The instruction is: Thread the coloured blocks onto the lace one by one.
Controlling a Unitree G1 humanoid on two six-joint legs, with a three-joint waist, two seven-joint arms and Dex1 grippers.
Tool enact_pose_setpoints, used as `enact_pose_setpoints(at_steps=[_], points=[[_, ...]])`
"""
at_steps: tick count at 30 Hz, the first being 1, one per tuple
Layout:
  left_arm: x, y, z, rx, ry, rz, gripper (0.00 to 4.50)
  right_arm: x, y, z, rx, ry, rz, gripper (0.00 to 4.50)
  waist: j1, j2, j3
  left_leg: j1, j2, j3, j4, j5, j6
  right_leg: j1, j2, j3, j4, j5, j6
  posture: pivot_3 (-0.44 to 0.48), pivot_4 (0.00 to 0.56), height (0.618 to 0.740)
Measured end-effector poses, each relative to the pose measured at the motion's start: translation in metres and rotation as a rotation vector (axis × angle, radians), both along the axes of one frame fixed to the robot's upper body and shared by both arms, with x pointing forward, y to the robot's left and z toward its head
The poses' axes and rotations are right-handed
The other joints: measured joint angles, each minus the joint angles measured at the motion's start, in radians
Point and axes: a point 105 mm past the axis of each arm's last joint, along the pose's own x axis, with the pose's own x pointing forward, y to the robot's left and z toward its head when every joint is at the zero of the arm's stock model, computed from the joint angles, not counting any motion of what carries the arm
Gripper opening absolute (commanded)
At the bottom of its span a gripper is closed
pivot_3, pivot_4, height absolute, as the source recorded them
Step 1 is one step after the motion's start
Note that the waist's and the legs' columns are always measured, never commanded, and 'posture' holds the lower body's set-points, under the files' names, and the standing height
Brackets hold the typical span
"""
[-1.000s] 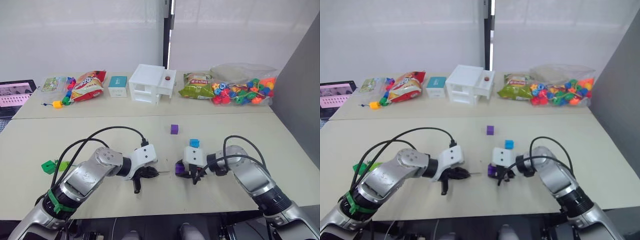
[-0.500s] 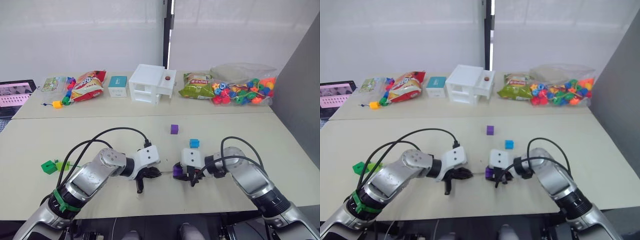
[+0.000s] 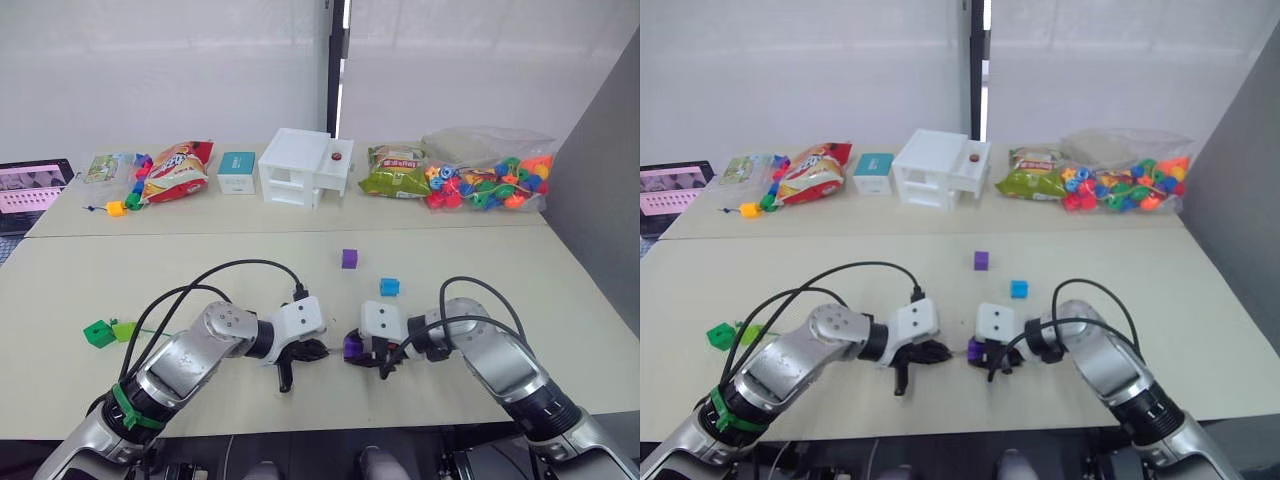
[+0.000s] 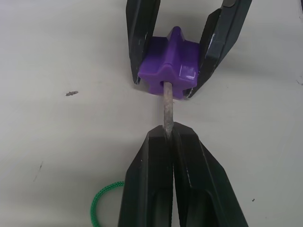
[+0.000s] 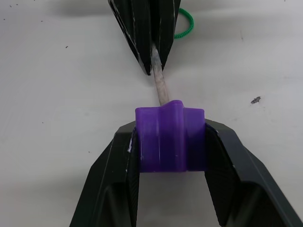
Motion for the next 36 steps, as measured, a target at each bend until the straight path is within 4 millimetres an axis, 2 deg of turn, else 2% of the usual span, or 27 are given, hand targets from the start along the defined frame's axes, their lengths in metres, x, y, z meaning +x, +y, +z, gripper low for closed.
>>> enact_pose_setpoints(at_steps=[11, 18, 22, 27, 31, 33, 36], points=[[0.002, -0.017, -0.006, -0.040, -0.014, -0.054, 0.00, -0.003, 0.004, 0.000, 0.003, 0.016, -0.009, 1.36, 0.000, 0.000, 0.000, 0.000, 0.000, 0.000, 0.000, 0.000, 0.000, 0.000, 0.000, 0.000, 0.000, 0.000, 0.000, 0.000, 0.150, 0.740], [0.005, -0.021, -0.009, -0.101, 0.005, -0.047, 0.00, -0.004, 0.004, 0.000, 0.001, 0.023, -0.027, 1.36, 0.007, 0.000, 0.000, 0.000, 0.000, 0.000, 0.001, 0.000, 0.000, 0.001, -0.001, 0.000, -0.001, 0.000, 0.000, 0.000, 0.150, 0.740], [0.009, -0.016, -0.012, -0.155, 0.017, -0.022, 1.33, -0.004, 0.005, 0.000, 0.008, 0.017, -0.032, 1.36, 0.007, 0.000, 0.000, 0.000, 0.000, 0.000, 0.001, 0.000, 0.000, 0.001, 0.000, 0.000, 0.000, 0.000, 0.000, 0.000, 0.150, 0.740], [0.011, -0.004, -0.002, -0.180, -0.008, -0.030, 2.96, -0.005, 0.006, 0.000, 0.008, 0.010, -0.035, 1.36, 0.002, 0.000, 0.000, 0.000, 0.000, 0.000, 0.001, 0.000, 0.000, 0.000, 0.000, 0.000, 0.000, 0.000, 0.000, 0.000, 0.150, 0.740], [0.002, 0.014, 0.008, -0.184, -0.021, -0.076, 2.98, -0.007, 0.008, -0.001, 0.014, 0.011, -0.030, 1.36, -0.003, 0.000, 0.000, 0.000, 0.000, 0.000, 0.000, 0.000, 0.000, 0.000, 0.000, 0.000, 0.000, 0.000, 0.000, 0.000, 0.150, 0.740], [0.002, 0.025, 0.004, -0.159, -0.021, -0.066, 2.98, -0.007, 0.006, -0.001, 0.011, 0.012, -0.031, 1.36, -0.001, 0.000, 0.000, 0.000, 0.000, 0.000, 0.000, 0.000, 0.000, 0.000, 0.000, 0.000, 0.000, 0.000, 0.000, 0.000, 0.150, 0.740], [0.003, 0.030, -0.005, -0.142, -0.034, -0.061, 2.98, -0.007, 0.005, -0.001, 0.007, 0.012, -0.032, 1.36, 0.001, 0.000, 0.000, 0.000, 0.000, 0.000, 0.000, 0.000, 0.000, 0.001, 0.000, 0.000, -0.001, 0.000, 0.000, 0.000, 0.150, 0.740]])
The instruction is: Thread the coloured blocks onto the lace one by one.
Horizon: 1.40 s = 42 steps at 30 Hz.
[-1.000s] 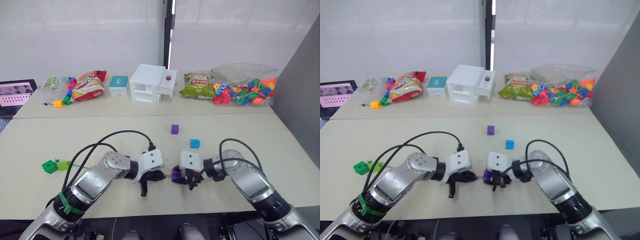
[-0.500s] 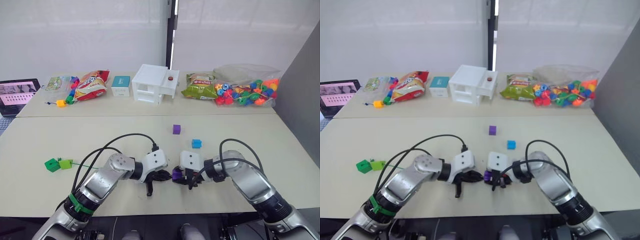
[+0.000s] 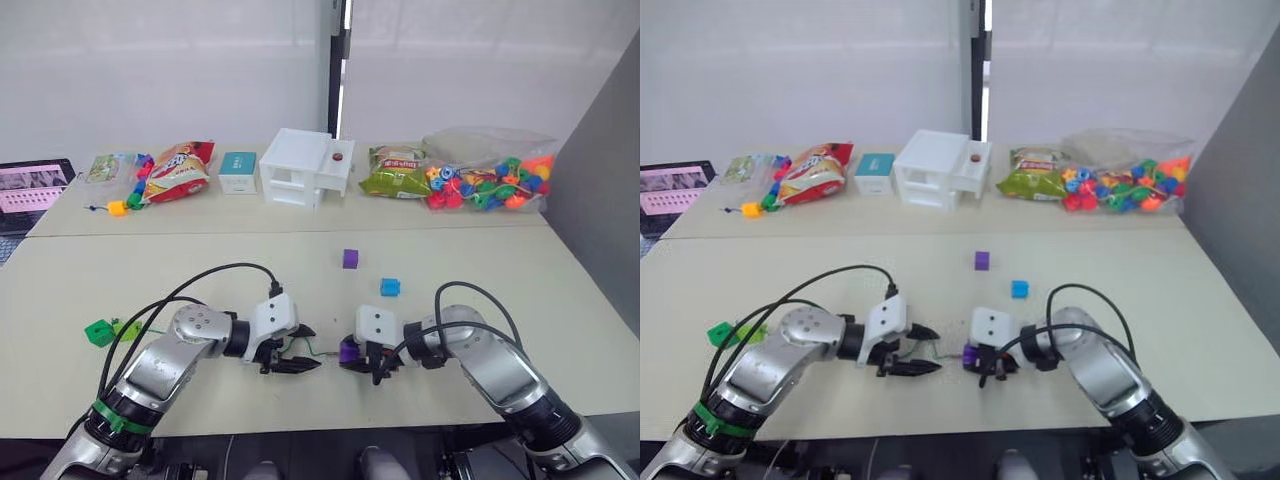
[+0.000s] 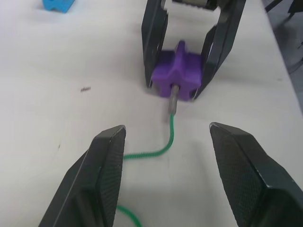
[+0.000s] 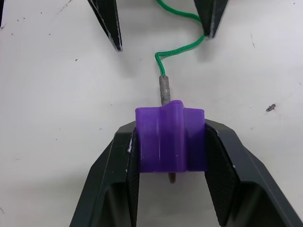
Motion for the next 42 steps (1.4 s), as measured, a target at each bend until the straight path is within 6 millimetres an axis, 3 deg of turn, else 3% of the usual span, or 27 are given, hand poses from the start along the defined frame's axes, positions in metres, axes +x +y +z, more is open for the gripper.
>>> enact_pose_setpoints(at_steps=[5, 8, 14, 16, 22, 27, 35, 39, 41, 42], points=[[0.004, -0.003, -0.012, 0.014, -0.033, -0.012, 2.98, 0.000, 0.000, 0.000, 0.001, 0.000, 0.001, 1.36, 0.000, 0.000, 0.000, 0.000, 0.000, 0.000, 0.000, 0.000, 0.000, 0.000, 0.000, 0.000, 0.000, 0.000, 0.000, 0.000, 0.150, 0.740], [0.006, -0.006, -0.014, 0.001, -0.057, -0.015, 2.17, 0.000, 0.000, 0.000, 0.001, 0.001, 0.000, 1.36, 0.001, 0.000, 0.000, 0.000, 0.000, 0.000, 0.000, 0.000, 0.000, 0.000, 0.000, 0.000, 0.000, 0.000, 0.000, 0.000, 0.150, 0.740], [0.007, -0.007, -0.015, -0.012, -0.069, -0.019, 0.14, 0.000, 0.000, 0.000, -0.001, 0.004, -0.003, 1.36, 0.001, 0.000, 0.000, 0.000, 0.000, 0.000, 0.000, 0.000, 0.000, 0.000, 0.000, 0.000, 0.001, 0.000, 0.000, 0.000, 0.150, 0.740], [0.007, -0.007, -0.015, -0.015, -0.066, -0.023, 0.00, 0.000, 0.000, 0.000, -0.001, 0.006, -0.006, 1.36, 0.001, 0.000, 0.000, 0.000, 0.000, 0.000, 0.000, 0.000, 0.000, 0.000, 0.000, 0.000, 0.001, 0.000, 0.000, 0.000, 0.150, 0.740], [0.005, -0.015, -0.015, -0.031, -0.054, -0.043, 0.00, -0.001, -0.001, 0.000, -0.004, 0.009, -0.017, 1.36, 0.003, 0.000, 0.000, 0.000, 0.000, 0.000, 0.000, 0.000, 0.000, 0.000, 0.000, 0.000, 0.000, 0.000, 0.000, 0.000, 0.150, 0.740], [0.002, -0.034, -0.014, -0.052, -0.047, -0.095, 0.00, -0.001, -0.001, 0.000, 0.004, 0.012, -0.024, 1.36, 0.003, 0.000, 0.000, 0.000, 0.000, 0.000, 0.000, 0.000, 0.000, 0.000, 0.000, 0.000, 0.001, 0.000, 0.000, 0.000, 0.150, 0.740], [0.009, -0.036, -0.014, -0.013, -0.048, -0.070, 0.00, -0.001, 0.001, 0.000, 0.009, 0.022, -0.035, 1.36, 0.001, 0.000, 0.000, 0.000, 0.000, 0.000, 0.000, 0.000, 0.000, 0.000, 0.000, 0.000, 0.001, 0.000, 0.000, 0.000, 0.150, 0.740], [0.008, -0.032, -0.011, -0.016, -0.018, -0.058, 1.20, -0.001, 0.003, 0.001, 0.010, 0.019, -0.038, 1.36, -0.003, 0.000, 0.000, 0.000, 0.000, 0.000, 0.000, 0.000, 0.000, 0.000, 0.000, 0.000, 0.001, 0.000, 0.000, 0.000, 0.150, 0.740], [0.003, -0.030, -0.005, -0.010, -0.015, -0.078, 1.89, 0.000, 0.003, 0.000, 0.013, 0.022, -0.048, 2.43, -0.004, 0.000, 0.000, 0.000, 0.000, 0.000, 0.000, 0.000, 0.000, 0.000, 0.000, 0.000, 0.001, 0.000, 0.000, 0.000, 0.150, 0.740], [0.002, -0.030, -0.004, -0.007, -0.019, -0.082, 2.19, 0.000, 0.003, -0.001, 0.011, 0.028, -0.054, 2.71, -0.004, 0.000, 0.000, 0.000, 0.000, 0.000, 0.000, 0.000, 0.000, 0.000, 0.000, 0.000, 0.001, 0.000, 0.000, 0.000, 0.150, 0.740]])
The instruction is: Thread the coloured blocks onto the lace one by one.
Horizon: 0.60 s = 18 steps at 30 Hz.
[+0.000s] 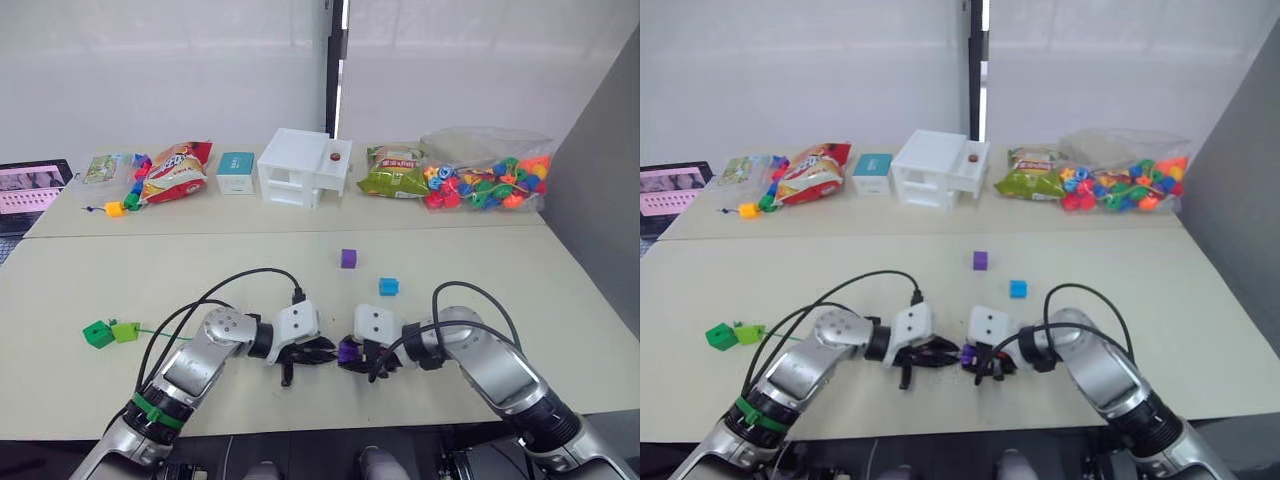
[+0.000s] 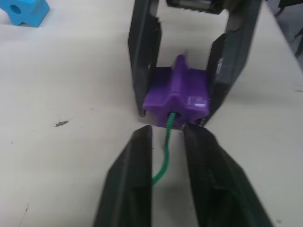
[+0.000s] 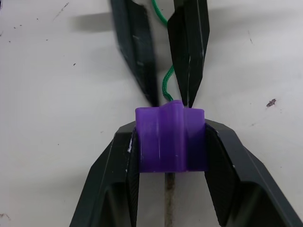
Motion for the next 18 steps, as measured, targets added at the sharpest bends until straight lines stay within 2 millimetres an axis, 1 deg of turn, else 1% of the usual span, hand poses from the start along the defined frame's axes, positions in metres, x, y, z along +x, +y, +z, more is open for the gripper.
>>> enact_pose_setpoints(at_steps=[2, 3, 4, 5, 6, 9, 12, 15, 18], points=[[-0.002, 0.000, 0.004, 0.010, -0.017, -0.010, 2.87, -0.001, -0.002, 0.000, 0.009, 0.011, -0.021, 3.46, 0.003, 0.000, 0.000, 0.000, 0.000, 0.000, 0.000, 0.000, 0.000, 0.000, 0.000, 0.000, 0.000, 0.000, 0.000, 0.000, 0.150, 0.740], [-0.002, 0.000, 0.005, 0.014, -0.022, -0.013, 3.19, -0.002, -0.003, 0.000, 0.008, 0.013, -0.024, 3.71, 0.004, 0.000, 0.000, 0.000, 0.000, 0.000, 0.000, 0.000, 0.000, 0.000, 0.000, 0.000, 0.000, 0.000, 0.000, 0.000, 0.150, 0.740], [-0.002, 0.001, 0.006, 0.023, -0.024, -0.013, 3.51, -0.003, -0.005, 0.000, 0.004, 0.012, -0.026, 4.06, 0.007, 0.000, 0.000, -0.001, 0.000, 0.000, 0.000, 0.000, 0.000, 0.000, 0.000, 0.000, 0.000, 0.000, 0.000, 0.000, 0.150, 0.740], [-0.001, 0.001, 0.007, 0.031, -0.027, -0.015, 3.55, -0.005, -0.008, 0.001, -0.004, 0.014, -0.028, 4.44, 0.010, 0.000, 0.000, -0.001, -0.001, 0.000, 0.000, 0.000, 0.000, 0.000, -0.001, 0.000, -0.001, 0.000, 0.000, 0.000, 0.150, 0.740], [0.000, 0.001, 0.008, 0.034, -0.032, -0.016, 3.55, -0.006, -0.011, 0.001, -0.007, 0.018, -0.031, 4.48, 0.011, 0.000, 0.000, -0.001, -0.001, 0.000, 0.000, 0.000, 0.000, 0.000, -0.001, 0.000, -0.001, 0.000, 0.000, 0.000, 0.150, 0.740], [0.003, -0.010, 0.008, 0.060, -0.066, -0.040, 3.55, -0.010, -0.026, 0.005, -0.029, 0.019, -0.062, 4.48, 0.022, 0.000, 0.000, -0.002, -0.001, 0.000, 0.001, 0.000, 0.000, 0.000, -0.001, 0.000, -0.002, 0.000, 0.000, 0.000, 0.150, 0.740], [0.002, -0.022, -0.004, 0.071, -0.060, -0.066, 3.55, -0.011, -0.038, 0.014, -0.035, -0.002, -0.080, 4.48, 0.026, 0.000, 0.000, -0.001, -0.001, 0.000, 0.001, 0.000, 0.000, 0.000, -0.001, 0.000, -0.002, 0.000, 0.000, 0.000, 0.150, 0.740], [0.004, -0.035, -0.009, 0.045, -0.048, -0.073, 3.55, -0.013, -0.047, 0.010, -0.061, 0.012, -0.097, 4.48, 0.027, 0.000, 0.000, -0.001, -0.001, 0.001, 0.001, 0.000, 0.000, 0.000, -0.001, 0.000, -0.002, 0.000, 0.000, 0.000, 0.150, 0.740], [0.008, -0.039, -0.011, 0.040, -0.063, -0.073, 3.55, -0.013, -0.049, 0.008, -0.066, 0.011, -0.104, 4.48, 0.027, 0.000, 0.000, -0.001, -0.001, 0.001, 0.001, 0.000, 0.000, 0.000, -0.001, 0.000, -0.002, 0.000, 0.000, 0.000, 0.150, 0.740]])
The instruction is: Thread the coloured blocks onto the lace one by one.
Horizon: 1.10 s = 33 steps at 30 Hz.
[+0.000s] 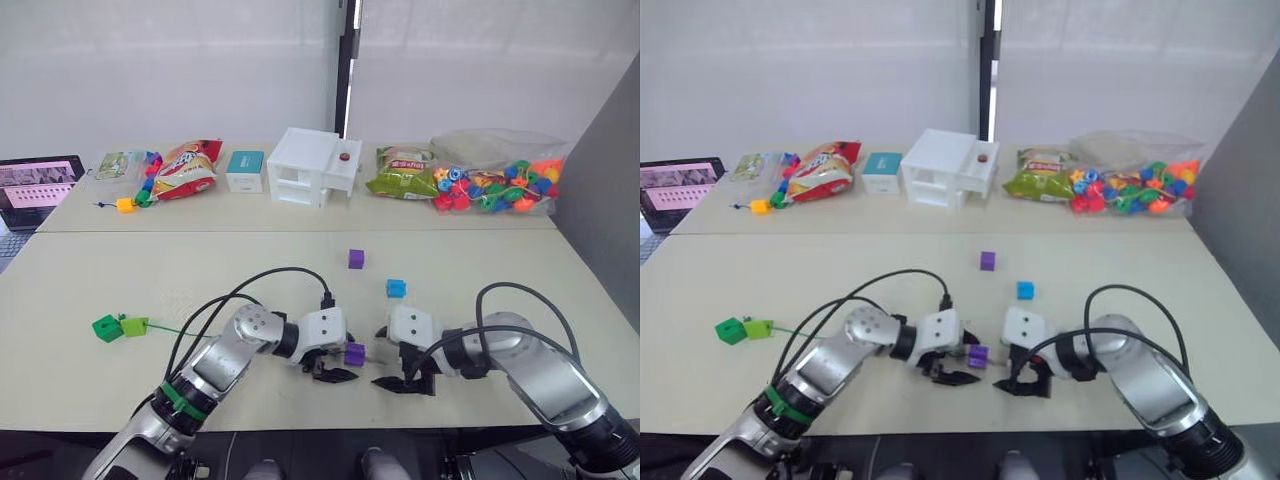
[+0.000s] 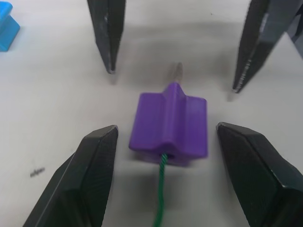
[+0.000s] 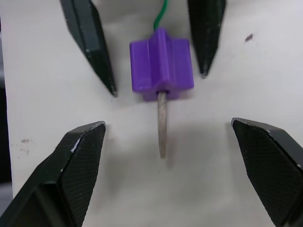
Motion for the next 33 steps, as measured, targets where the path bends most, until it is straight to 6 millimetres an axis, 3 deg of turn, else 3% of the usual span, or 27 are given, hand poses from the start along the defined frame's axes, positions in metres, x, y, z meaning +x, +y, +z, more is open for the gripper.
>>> enact_pose_setpoints(at_steps=[7, 8, 9, 12, 23, 28, 33], points=[[-0.001, -0.002, 0.001, -0.021, 0.016, -0.011, 1.46, 0.000, 0.004, -0.001, 0.012, -0.013, 0.015, 4.50, 0.003, 0.000, 0.000, 0.000, 0.000, 0.000, 0.000, 0.000, 0.000, 0.000, 0.000, 0.000, 0.000, 0.000, 0.000, 0.000, 0.150, 0.740], [-0.001, -0.001, 0.001, -0.021, 0.019, -0.013, 1.36, 0.001, 0.004, -0.001, 0.012, -0.014, 0.015, 4.50, 0.003, 0.000, 0.000, 0.000, 0.000, 0.000, 0.000, 0.000, 0.000, 0.000, 0.000, 0.000, 0.000, 0.000, 0.000, 0.000, 0.150, 0.740], [-0.001, -0.001, 0.001, -0.020, 0.022, -0.017, 1.36, 0.001, 0.003, -0.002, 0.012, -0.012, 0.013, 4.50, 0.003, 0.000, 0.000, 0.000, 0.000, 0.000, 0.000, 0.000, 0.000, 0.000, 0.000, 0.000, 0.000, 0.000, 0.000, 0.000, 0.150, 0.740], [-0.002, 0.001, 0.001, -0.017, 0.026, -0.025, 1.36, 0.003, 0.002, -0.005, 0.015, -0.011, 0.009, 3.66, 0.003, 0.000, 0.000, 0.000, 0.000, 0.000, 0.000, 0.000, 0.000, 0.000, 0.000, 0.000, 0.000, 0.000, 0.000, 0.000, 0.150, 0.740], [-0.003, 0.004, 0.000, -0.011, 0.031, -0.029, 1.36, 0.006, 0.003, -0.010, 0.024, -0.042, 0.065, 0.00, 0.002, 0.000, 0.000, 0.001, 0.000, 0.000, 0.001, 0.000, 0.000, 0.001, 0.000, 0.000, 0.000, 0.000, 0.000, 0.000, 0.150, 0.740], [-0.001, 0.019, 0.002, -0.002, 0.031, 0.007, 1.36, 0.008, 0.003, -0.009, 0.024, -0.052, 0.075, 0.00, 0.000, 0.000, 0.000, 0.001, 0.000, 0.000, 0.001, 0.000, 0.000, 0.001, 0.000, 0.000, 0.000, 0.000, 0.000, 0.000, 0.150, 0.740], [-0.001, 0.056, 0.005, 0.029, 0.031, 0.080, 1.36, 0.009, 0.009, 0.000, 0.031, -0.069, 0.090, 0.00, -0.007, 0.000, 0.000, 0.000, 0.001, 0.000, 0.000, 0.000, 0.000, -0.001, 0.000, 0.000, 0.001, 0.000, 0.000, 0.000, 0.150, 0.740]])
